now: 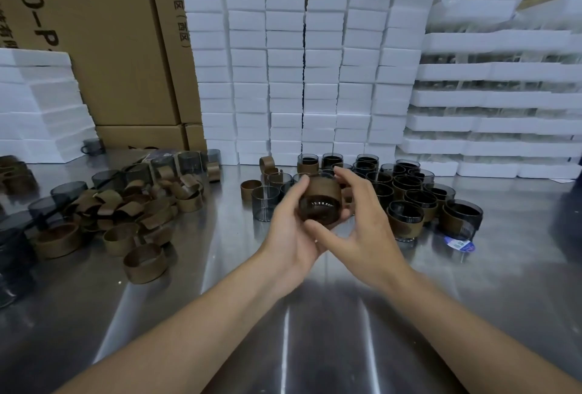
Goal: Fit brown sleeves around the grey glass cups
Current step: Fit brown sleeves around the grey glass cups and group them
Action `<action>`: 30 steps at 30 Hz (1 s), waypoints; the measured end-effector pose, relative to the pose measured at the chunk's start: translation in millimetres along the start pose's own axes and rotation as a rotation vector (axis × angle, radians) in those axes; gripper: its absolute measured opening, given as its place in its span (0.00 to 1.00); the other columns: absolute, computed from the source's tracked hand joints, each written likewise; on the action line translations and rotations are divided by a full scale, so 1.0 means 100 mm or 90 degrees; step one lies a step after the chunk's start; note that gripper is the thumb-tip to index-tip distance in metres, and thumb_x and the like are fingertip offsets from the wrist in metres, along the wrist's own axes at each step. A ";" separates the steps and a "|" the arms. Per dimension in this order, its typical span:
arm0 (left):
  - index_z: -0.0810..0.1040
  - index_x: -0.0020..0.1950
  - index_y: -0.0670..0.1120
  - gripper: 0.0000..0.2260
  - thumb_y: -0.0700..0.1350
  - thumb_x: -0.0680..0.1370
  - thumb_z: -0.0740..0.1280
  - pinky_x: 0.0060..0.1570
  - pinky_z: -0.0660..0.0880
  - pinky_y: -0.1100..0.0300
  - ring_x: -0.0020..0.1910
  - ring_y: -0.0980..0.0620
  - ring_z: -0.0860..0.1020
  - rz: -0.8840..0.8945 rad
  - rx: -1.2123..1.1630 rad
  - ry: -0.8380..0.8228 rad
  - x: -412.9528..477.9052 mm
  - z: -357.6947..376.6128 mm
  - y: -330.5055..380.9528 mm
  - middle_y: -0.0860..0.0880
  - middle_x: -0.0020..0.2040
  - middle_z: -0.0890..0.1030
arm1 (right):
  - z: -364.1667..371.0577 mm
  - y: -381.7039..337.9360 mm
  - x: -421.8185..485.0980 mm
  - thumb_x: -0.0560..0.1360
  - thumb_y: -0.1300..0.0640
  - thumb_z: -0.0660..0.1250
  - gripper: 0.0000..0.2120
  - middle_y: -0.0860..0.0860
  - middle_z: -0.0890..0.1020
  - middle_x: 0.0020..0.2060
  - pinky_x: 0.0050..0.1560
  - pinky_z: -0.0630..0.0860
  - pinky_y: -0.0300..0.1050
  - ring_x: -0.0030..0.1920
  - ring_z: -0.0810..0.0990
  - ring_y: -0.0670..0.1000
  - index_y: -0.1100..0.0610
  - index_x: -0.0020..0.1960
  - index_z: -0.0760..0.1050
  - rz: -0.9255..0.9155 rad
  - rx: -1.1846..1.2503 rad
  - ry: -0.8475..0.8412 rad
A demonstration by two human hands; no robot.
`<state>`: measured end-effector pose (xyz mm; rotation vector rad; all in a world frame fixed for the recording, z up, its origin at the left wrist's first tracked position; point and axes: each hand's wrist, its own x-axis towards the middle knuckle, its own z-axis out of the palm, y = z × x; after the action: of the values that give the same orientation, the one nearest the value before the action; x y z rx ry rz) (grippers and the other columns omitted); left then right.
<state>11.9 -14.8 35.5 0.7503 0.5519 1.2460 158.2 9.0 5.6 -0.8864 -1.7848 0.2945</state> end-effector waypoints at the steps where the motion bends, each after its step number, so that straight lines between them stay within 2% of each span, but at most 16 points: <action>1: 0.89 0.59 0.42 0.21 0.59 0.81 0.70 0.53 0.84 0.53 0.51 0.45 0.84 -0.028 -0.046 -0.017 0.00 -0.02 0.03 0.40 0.59 0.86 | 0.00 0.01 0.00 0.73 0.46 0.79 0.37 0.39 0.75 0.66 0.68 0.72 0.33 0.68 0.77 0.44 0.43 0.78 0.69 -0.005 0.008 0.009; 4: 0.89 0.60 0.42 0.24 0.61 0.80 0.69 0.51 0.84 0.53 0.51 0.45 0.85 -0.072 -0.078 -0.047 0.02 -0.08 0.04 0.39 0.59 0.85 | 0.02 0.02 -0.04 0.74 0.48 0.76 0.32 0.39 0.76 0.66 0.69 0.72 0.33 0.69 0.77 0.43 0.43 0.76 0.72 -0.035 -0.017 0.028; 7: 0.88 0.64 0.43 0.27 0.63 0.79 0.70 0.56 0.83 0.51 0.54 0.46 0.85 -0.088 -0.080 -0.048 0.03 -0.13 0.01 0.41 0.62 0.85 | 0.04 -0.02 -0.06 0.73 0.57 0.69 0.39 0.38 0.74 0.68 0.67 0.72 0.31 0.67 0.78 0.43 0.37 0.81 0.65 -0.016 -0.044 0.023; 9: 0.86 0.67 0.44 0.30 0.66 0.79 0.70 0.58 0.83 0.51 0.56 0.47 0.85 -0.095 -0.072 -0.053 0.03 -0.13 -0.01 0.43 0.62 0.85 | 0.06 -0.03 -0.06 0.73 0.62 0.69 0.44 0.38 0.75 0.67 0.62 0.74 0.31 0.63 0.79 0.45 0.34 0.82 0.62 -0.005 -0.045 0.010; 11: 0.85 0.69 0.44 0.31 0.67 0.79 0.70 0.58 0.82 0.51 0.55 0.48 0.85 -0.099 -0.073 -0.063 0.04 -0.13 -0.03 0.43 0.62 0.85 | 0.05 -0.03 -0.06 0.74 0.63 0.71 0.46 0.37 0.76 0.68 0.62 0.74 0.33 0.64 0.79 0.45 0.32 0.83 0.60 0.001 -0.052 0.009; 14: 0.88 0.64 0.43 0.29 0.66 0.80 0.69 0.58 0.80 0.52 0.49 0.49 0.85 -0.099 -0.106 -0.063 0.05 -0.13 -0.05 0.43 0.57 0.86 | 0.02 -0.03 -0.06 0.75 0.62 0.75 0.48 0.39 0.78 0.69 0.64 0.73 0.31 0.65 0.79 0.45 0.30 0.83 0.57 -0.012 -0.079 -0.002; 17: 0.89 0.60 0.43 0.25 0.63 0.80 0.70 0.54 0.77 0.54 0.43 0.49 0.82 -0.093 -0.149 -0.059 0.06 -0.10 -0.04 0.43 0.54 0.85 | 0.02 -0.03 -0.07 0.77 0.60 0.76 0.45 0.41 0.81 0.63 0.61 0.69 0.25 0.60 0.78 0.45 0.32 0.82 0.57 -0.007 -0.118 -0.015; 21: 0.88 0.56 0.42 0.23 0.62 0.79 0.70 0.49 0.75 0.56 0.40 0.50 0.77 -0.081 -0.191 -0.049 0.06 -0.04 -0.03 0.43 0.51 0.83 | 0.02 -0.06 -0.06 0.78 0.56 0.76 0.41 0.41 0.82 0.59 0.57 0.70 0.34 0.54 0.77 0.47 0.33 0.81 0.59 -0.018 -0.181 -0.013; 26: 0.88 0.54 0.40 0.25 0.63 0.81 0.68 0.44 0.74 0.57 0.37 0.50 0.76 -0.076 -0.215 -0.024 0.05 -0.03 -0.04 0.43 0.48 0.82 | 0.03 -0.13 -0.05 0.79 0.53 0.76 0.36 0.39 0.81 0.53 0.55 0.79 0.46 0.52 0.79 0.49 0.36 0.80 0.62 -0.017 -0.181 -0.037; 30: 0.86 0.55 0.40 0.25 0.62 0.81 0.68 0.44 0.73 0.56 0.37 0.50 0.74 -0.073 -0.213 -0.015 0.04 -0.03 -0.03 0.43 0.49 0.81 | 0.01 -0.17 -0.03 0.80 0.50 0.75 0.33 0.31 0.73 0.43 0.49 0.73 0.42 0.46 0.77 0.47 0.38 0.79 0.63 -0.038 -0.241 -0.053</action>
<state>13.1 -10.5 31.4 0.4451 0.3495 1.1828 150.4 -4.3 13.3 -1.0950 -1.9761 -0.0498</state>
